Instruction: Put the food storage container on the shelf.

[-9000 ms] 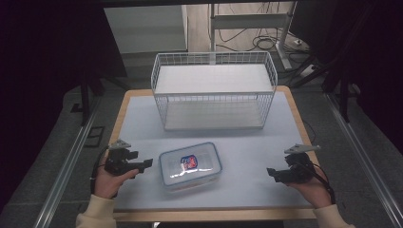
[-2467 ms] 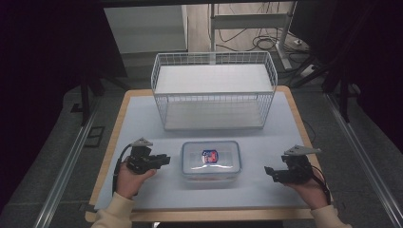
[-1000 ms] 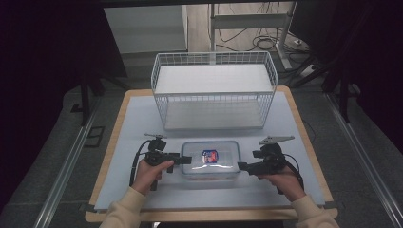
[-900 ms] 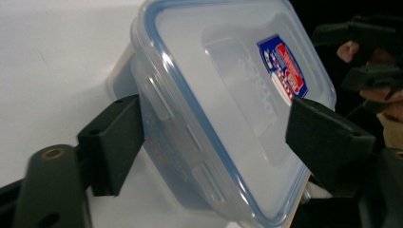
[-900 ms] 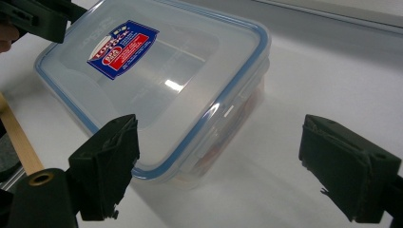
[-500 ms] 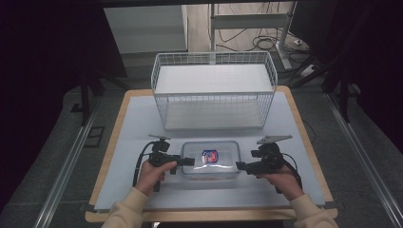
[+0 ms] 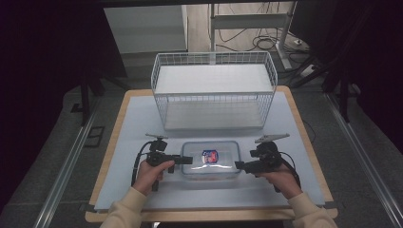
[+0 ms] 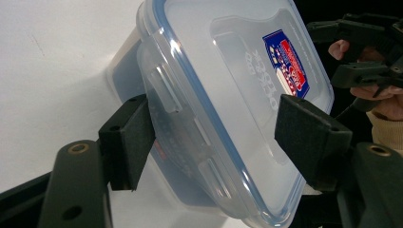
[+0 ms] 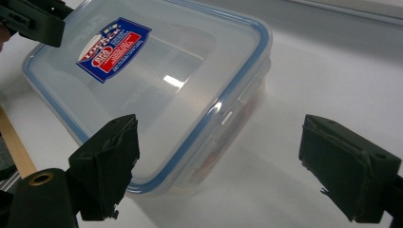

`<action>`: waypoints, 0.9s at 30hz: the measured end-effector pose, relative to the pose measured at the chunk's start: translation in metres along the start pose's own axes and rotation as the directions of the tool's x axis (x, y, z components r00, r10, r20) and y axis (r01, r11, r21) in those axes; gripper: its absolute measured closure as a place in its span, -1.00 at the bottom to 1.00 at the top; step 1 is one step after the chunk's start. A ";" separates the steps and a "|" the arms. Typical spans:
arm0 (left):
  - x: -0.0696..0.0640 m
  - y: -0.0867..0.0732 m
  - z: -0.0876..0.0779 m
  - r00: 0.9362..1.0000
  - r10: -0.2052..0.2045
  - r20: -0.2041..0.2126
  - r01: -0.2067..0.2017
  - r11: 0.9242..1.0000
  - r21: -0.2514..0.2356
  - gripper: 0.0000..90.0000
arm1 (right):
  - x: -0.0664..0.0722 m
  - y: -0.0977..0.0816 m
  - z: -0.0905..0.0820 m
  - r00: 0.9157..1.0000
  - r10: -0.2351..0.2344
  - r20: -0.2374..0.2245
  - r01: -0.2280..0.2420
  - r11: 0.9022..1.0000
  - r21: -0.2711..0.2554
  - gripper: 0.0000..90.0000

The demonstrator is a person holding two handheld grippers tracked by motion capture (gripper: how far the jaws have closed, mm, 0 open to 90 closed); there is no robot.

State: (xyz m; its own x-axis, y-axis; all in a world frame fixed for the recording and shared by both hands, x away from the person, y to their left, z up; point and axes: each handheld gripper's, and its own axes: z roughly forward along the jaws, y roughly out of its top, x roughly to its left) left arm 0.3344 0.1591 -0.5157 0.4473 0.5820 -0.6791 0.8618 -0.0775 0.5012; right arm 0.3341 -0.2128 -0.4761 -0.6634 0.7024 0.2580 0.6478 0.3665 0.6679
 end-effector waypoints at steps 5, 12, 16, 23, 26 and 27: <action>0.000 0.000 0.000 1.000 0.004 0.001 -0.004 1.000 -0.001 -0.31 | -0.004 0.001 0.004 1.000 0.027 -0.016 -0.027 1.000 0.012 -0.70; 0.000 0.000 0.000 1.000 0.005 0.001 -0.005 1.000 -0.005 -0.31 | -0.014 0.001 0.016 0.986 0.130 -0.104 -0.129 0.991 0.022 -0.71; 0.000 0.000 0.000 1.000 0.006 0.001 -0.006 1.000 -0.007 -0.31 | -0.021 0.002 0.023 0.970 0.184 -0.159 -0.181 0.983 0.030 -0.71; 0.000 -0.001 -0.001 1.000 0.012 -0.003 -0.012 1.000 -0.007 -0.31 | -0.018 0.006 0.031 0.957 0.209 -0.200 -0.202 0.978 0.056 -0.71; -0.001 -0.001 -0.001 1.000 0.017 -0.003 -0.017 1.000 -0.007 -0.31 | -0.019 0.006 0.035 0.946 0.228 -0.229 -0.217 0.973 0.072 -0.68; -0.001 -0.001 -0.001 1.000 0.017 -0.003 -0.017 1.000 -0.007 -0.31 | -0.019 0.007 0.036 0.944 0.233 -0.235 -0.221 0.972 0.076 -0.68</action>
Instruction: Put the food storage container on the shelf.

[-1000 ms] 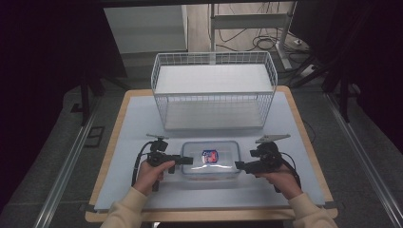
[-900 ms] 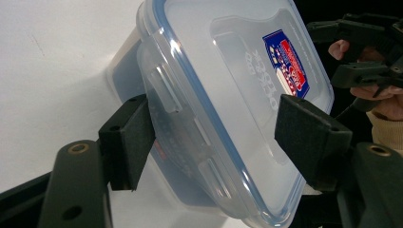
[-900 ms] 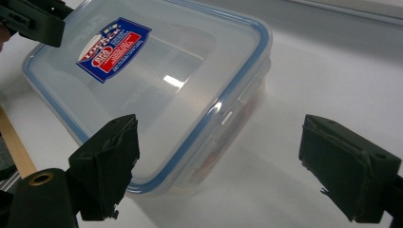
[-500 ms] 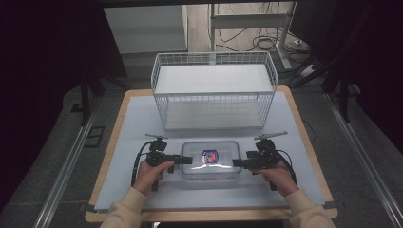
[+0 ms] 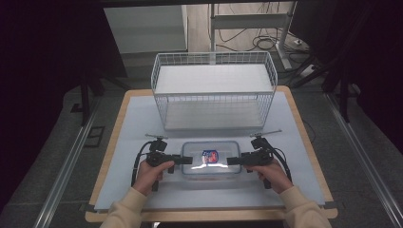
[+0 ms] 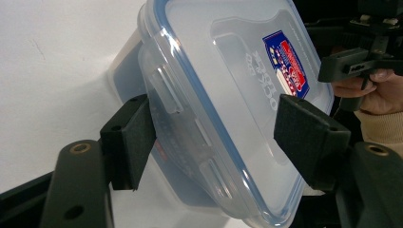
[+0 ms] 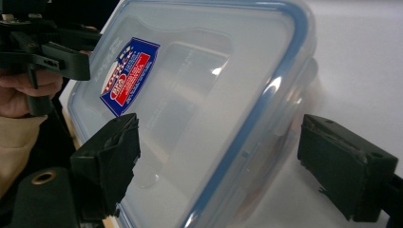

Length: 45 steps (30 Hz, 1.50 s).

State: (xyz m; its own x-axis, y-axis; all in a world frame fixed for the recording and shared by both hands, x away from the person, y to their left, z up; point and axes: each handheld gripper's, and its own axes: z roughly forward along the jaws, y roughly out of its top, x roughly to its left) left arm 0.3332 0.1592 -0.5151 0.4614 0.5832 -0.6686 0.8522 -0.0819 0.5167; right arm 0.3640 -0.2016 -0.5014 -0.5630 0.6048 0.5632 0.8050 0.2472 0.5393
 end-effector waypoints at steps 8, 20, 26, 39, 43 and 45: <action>-0.002 -0.001 -0.001 1.000 0.012 -0.006 -0.011 1.000 0.002 -0.31 | 0.000 0.000 0.001 0.999 0.037 -0.017 -0.036 0.999 0.021 -0.63; -0.005 -0.005 -0.003 1.000 0.024 -0.016 -0.024 1.000 -0.016 -0.29 | -0.002 -0.003 -0.011 0.998 0.048 -0.036 -0.048 0.999 -0.008 -0.25; -0.008 -0.006 -0.005 0.999 0.039 -0.021 -0.039 0.999 -0.021 -0.24 | -0.002 -0.004 -0.015 0.998 0.038 -0.044 -0.038 0.999 -0.011 -0.17; -0.013 -0.013 -0.011 0.998 0.063 -0.025 -0.064 0.997 -0.042 -0.14 | -0.003 -0.006 -0.022 0.996 0.043 -0.079 -0.044 0.999 -0.012 -0.01; -0.014 -0.014 -0.012 0.997 0.070 -0.027 -0.071 0.996 -0.050 -0.11 | -0.005 -0.007 -0.024 0.994 0.048 -0.093 -0.049 0.999 -0.015 0.05; -0.015 -0.014 -0.012 0.997 0.068 -0.026 -0.069 0.996 -0.056 -0.11 | -0.004 -0.007 -0.024 0.995 0.047 -0.092 -0.049 0.999 -0.016 0.05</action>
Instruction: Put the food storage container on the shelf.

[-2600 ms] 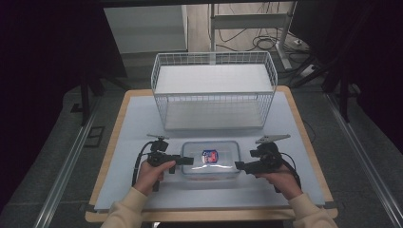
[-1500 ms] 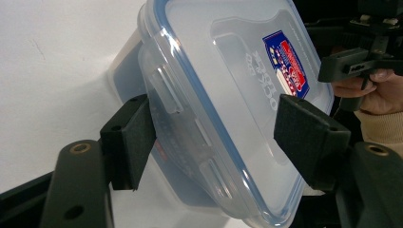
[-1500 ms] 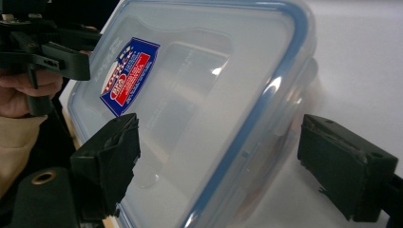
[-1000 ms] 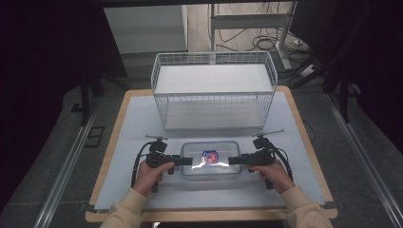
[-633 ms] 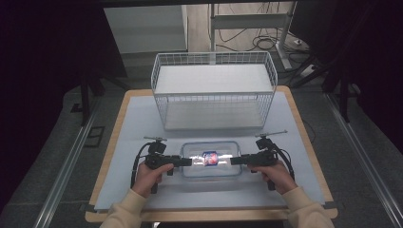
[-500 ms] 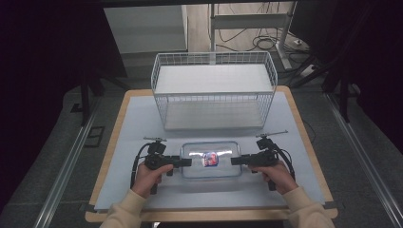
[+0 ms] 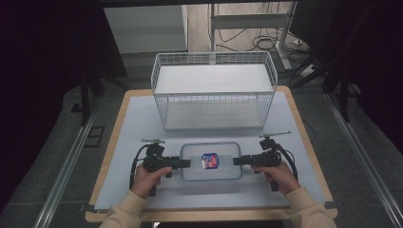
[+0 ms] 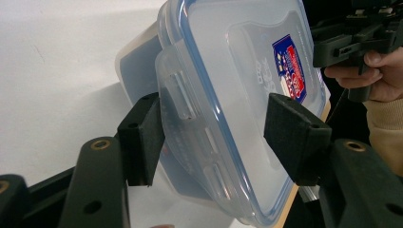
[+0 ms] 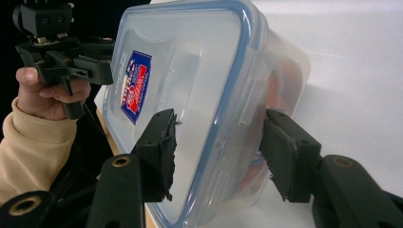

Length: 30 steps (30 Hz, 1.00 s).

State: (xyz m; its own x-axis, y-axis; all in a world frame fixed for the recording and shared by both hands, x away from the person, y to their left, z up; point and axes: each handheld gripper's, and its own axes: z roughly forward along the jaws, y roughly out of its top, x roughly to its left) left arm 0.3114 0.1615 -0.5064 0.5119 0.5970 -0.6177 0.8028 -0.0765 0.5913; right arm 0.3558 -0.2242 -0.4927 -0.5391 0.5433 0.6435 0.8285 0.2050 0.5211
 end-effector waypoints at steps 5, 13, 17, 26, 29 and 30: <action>-0.001 -0.001 -0.001 1.000 -0.002 -0.005 0.002 1.000 -0.003 -0.09 | 0.002 -0.001 0.000 1.000 0.001 0.008 -0.001 1.000 -0.006 0.06; -0.007 -0.004 -0.003 1.000 0.007 -0.022 -0.008 1.000 -0.022 -0.05 | 0.007 -0.003 -0.002 1.000 0.004 0.023 -0.004 1.000 -0.018 0.09; -0.006 -0.005 -0.005 1.000 0.019 -0.007 -0.019 0.999 -0.034 -0.01 | 0.007 -0.006 -0.005 1.000 0.004 0.011 -0.004 1.000 -0.025 0.14; -0.006 -0.009 -0.008 1.000 0.030 0.007 -0.029 0.999 -0.044 0.06 | 0.008 -0.009 -0.006 1.000 -0.011 0.004 0.012 0.999 -0.039 0.16; -0.007 -0.009 -0.008 1.000 0.026 0.001 -0.026 0.998 -0.049 0.05 | 0.008 -0.010 -0.006 1.000 -0.011 0.007 0.011 0.999 -0.043 0.16; -0.008 -0.010 -0.008 1.000 0.023 0.001 -0.023 0.998 -0.057 0.06 | 0.009 -0.010 -0.006 1.000 -0.005 0.010 0.006 0.999 -0.046 0.15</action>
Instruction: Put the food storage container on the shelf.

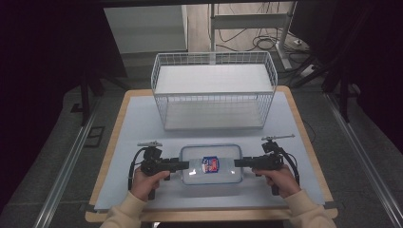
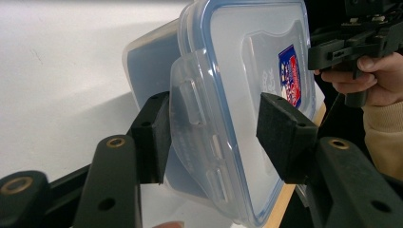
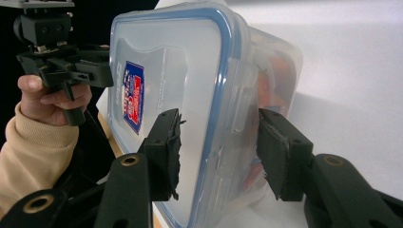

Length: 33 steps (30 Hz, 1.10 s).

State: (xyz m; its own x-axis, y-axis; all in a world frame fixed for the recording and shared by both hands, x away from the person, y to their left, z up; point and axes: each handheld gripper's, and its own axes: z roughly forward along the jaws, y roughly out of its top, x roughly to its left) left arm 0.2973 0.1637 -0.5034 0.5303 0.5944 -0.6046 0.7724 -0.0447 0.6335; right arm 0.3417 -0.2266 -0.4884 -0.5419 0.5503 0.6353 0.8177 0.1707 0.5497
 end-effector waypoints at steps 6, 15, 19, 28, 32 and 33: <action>-0.003 -0.002 -0.001 1.000 -0.011 -0.003 0.011 1.000 -0.019 0.07 | 0.003 -0.002 0.000 1.000 0.003 0.016 -0.003 1.000 -0.017 0.15; -0.009 -0.001 -0.001 1.000 -0.001 -0.021 0.001 1.000 -0.031 0.09 | 0.005 -0.003 -0.004 1.000 -0.008 0.028 0.009 0.999 -0.044 0.17; -0.012 0.001 -0.004 1.000 0.006 -0.019 -0.007 0.999 -0.049 0.10 | 0.007 -0.002 -0.007 1.000 -0.015 0.022 0.017 0.998 -0.057 0.18; -0.019 0.007 -0.008 0.999 0.038 -0.023 -0.039 0.997 -0.065 0.10 | 0.016 0.003 -0.015 0.997 -0.074 0.035 0.077 0.994 -0.079 0.17; -0.020 0.010 -0.010 0.999 0.049 -0.021 -0.051 0.996 -0.069 0.10 | 0.020 0.005 -0.017 0.992 -0.114 0.047 0.118 0.989 -0.088 0.18; -0.021 0.011 -0.010 0.999 0.049 -0.020 -0.051 0.996 -0.076 0.10 | 0.021 0.006 -0.018 0.992 -0.120 0.048 0.124 0.988 -0.091 0.18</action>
State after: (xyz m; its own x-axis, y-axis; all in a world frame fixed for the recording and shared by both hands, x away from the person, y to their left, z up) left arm 0.2912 0.1587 -0.4795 0.5606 0.6075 -0.5627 0.7158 -0.0139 0.6982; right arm 0.3320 -0.2290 -0.4623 -0.6265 0.5642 0.5378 0.7229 0.1626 0.6715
